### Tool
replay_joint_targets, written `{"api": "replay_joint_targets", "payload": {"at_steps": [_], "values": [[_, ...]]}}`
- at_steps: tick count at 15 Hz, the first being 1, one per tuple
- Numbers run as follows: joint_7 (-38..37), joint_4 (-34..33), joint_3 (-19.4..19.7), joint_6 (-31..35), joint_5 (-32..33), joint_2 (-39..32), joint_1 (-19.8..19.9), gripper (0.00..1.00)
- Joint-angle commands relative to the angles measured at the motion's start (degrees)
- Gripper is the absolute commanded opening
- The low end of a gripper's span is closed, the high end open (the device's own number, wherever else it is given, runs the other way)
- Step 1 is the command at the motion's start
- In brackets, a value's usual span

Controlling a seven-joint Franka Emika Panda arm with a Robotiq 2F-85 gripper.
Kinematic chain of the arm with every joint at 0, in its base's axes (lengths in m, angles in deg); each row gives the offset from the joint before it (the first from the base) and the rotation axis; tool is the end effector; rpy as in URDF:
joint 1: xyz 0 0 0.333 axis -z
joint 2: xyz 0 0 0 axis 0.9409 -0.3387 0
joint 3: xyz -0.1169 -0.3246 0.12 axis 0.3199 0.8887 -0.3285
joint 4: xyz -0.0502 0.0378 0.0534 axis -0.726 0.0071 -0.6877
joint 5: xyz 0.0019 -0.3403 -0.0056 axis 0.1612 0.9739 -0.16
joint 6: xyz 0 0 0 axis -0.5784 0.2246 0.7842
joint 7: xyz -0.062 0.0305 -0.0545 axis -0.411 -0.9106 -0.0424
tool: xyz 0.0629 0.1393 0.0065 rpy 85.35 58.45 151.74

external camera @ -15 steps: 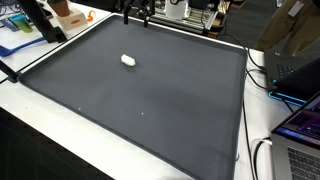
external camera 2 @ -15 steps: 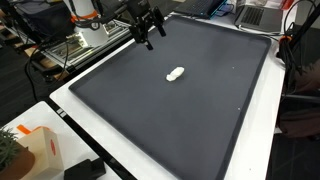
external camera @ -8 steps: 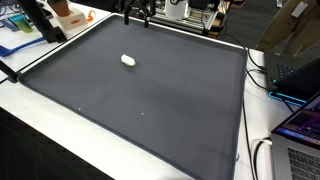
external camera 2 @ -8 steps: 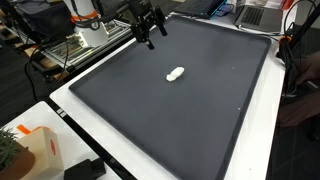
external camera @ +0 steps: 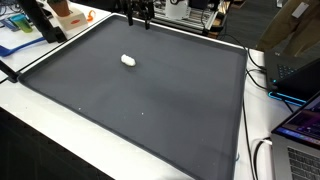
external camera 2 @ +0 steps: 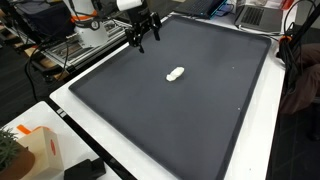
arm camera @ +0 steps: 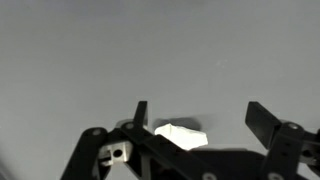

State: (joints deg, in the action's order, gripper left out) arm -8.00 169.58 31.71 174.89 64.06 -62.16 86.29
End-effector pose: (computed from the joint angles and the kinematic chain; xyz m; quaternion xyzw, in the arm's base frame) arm 0.3870 -0.0141 0.3366 -0.9937 0.0497 -0.0866 0.0504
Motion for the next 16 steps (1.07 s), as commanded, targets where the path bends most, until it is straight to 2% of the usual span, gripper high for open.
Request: {"api": "replay_joint_targets", "payload": {"at_steps": [1,4,5,7,10,13,16], "values": [[-9.4,-3.2,6.5,-15.2,4.0,8.0,-8.5,1.00],[-14.3,-8.3,8.3,-28.1,6.6,15.1,-12.4,1.00],[-11.9,-7.1,9.5,-21.6,5.3,9.5,-13.1,1.00],[-12.7,-8.2,10.2,-23.4,5.5,11.7,-14.4,1.00],[-12.5,-7.7,10.9,-22.8,5.3,10.0,-14.5,1.00],[-13.6,-6.7,12.7,-28.9,0.0,12.5,-16.7,1.00],[-18.8,-3.8,11.4,-34.1,3.2,19.7,-16.6,1.00]]}}
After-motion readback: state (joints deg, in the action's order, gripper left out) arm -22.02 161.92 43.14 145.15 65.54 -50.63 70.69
